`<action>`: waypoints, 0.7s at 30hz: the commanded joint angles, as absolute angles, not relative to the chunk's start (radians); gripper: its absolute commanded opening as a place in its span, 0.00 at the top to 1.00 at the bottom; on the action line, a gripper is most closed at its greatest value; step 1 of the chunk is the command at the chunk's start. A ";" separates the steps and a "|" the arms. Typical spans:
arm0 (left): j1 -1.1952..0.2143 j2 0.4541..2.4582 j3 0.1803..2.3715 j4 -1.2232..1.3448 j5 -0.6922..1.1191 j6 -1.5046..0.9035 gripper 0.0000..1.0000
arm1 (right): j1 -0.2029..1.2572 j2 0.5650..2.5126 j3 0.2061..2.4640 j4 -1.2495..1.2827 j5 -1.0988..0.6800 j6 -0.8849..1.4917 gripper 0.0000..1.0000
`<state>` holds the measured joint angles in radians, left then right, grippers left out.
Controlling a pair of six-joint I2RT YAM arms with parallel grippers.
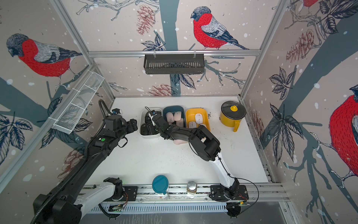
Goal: Place the mice by color into the storage box
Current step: Place the mouse in the storage box.
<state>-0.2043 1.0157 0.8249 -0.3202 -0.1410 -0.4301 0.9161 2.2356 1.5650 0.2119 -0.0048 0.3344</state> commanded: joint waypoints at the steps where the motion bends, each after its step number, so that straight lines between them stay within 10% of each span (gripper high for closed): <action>1: -0.201 1.017 0.824 -0.291 -0.129 -0.436 0.15 | 0.919 2.246 1.571 0.199 -0.010 0.342 0.30; 21: -0.224 1.024 0.801 -0.202 0.095 -0.351 0.24 | 0.923 1.825 1.214 0.369 0.002 0.416 0.24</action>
